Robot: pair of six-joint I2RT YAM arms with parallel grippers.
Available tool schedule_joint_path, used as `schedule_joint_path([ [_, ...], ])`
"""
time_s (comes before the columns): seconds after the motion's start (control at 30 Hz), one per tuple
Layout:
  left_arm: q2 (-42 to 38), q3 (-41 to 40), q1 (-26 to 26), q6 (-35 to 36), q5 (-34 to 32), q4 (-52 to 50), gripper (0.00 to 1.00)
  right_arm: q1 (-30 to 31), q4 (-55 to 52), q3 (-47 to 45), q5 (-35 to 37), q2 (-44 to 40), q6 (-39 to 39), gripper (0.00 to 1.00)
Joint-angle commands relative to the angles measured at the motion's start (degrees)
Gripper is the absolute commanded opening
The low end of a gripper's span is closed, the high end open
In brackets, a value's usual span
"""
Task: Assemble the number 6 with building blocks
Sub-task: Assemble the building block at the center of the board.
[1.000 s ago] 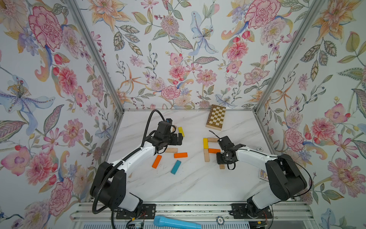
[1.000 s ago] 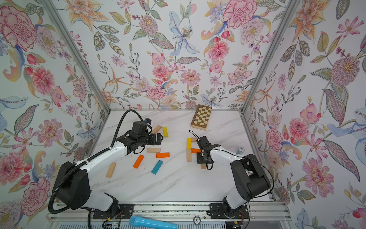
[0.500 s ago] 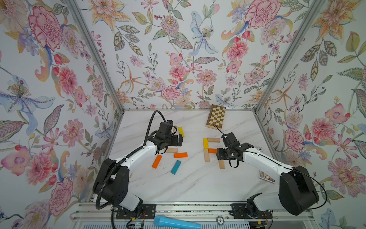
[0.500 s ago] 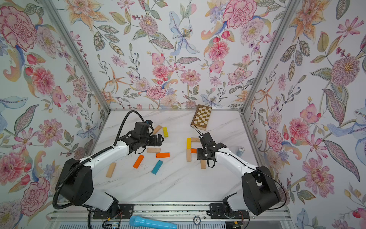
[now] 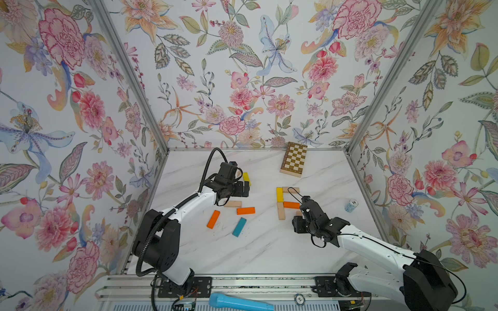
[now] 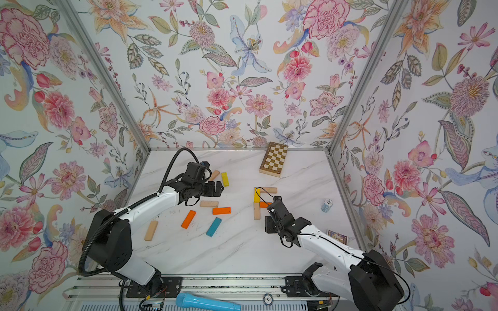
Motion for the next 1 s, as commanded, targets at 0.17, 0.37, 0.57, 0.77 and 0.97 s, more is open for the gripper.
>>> schedule_joint_path([
  [0.17,0.76,4.3,0.5,5.71,-0.34,-1.04,0.99,3.73,5.53,-5.66,10.38,-5.98,4.08,0.55],
  [0.37,-1.12,7.11,0.75,14.37,-1.76,-8.89,0.99,2.84,5.33,-4.72,8.07,-3.75,3.19,0.53],
  [0.57,-6.51,4.33,1.64,15.07,-0.35,-8.72,0.99,1.07,0.84,-2.33,5.47,-0.27,3.77,0.5],
  [0.77,-9.74,2.81,1.63,15.25,-0.66,-7.72,0.99,0.94,-1.5,-3.86,2.29,-3.33,5.2,0.43],
  [0.97,-10.77,2.38,1.64,14.46,0.63,-6.6,0.99,-2.7,-2.71,-6.84,-2.66,-9.19,4.81,0.44],
])
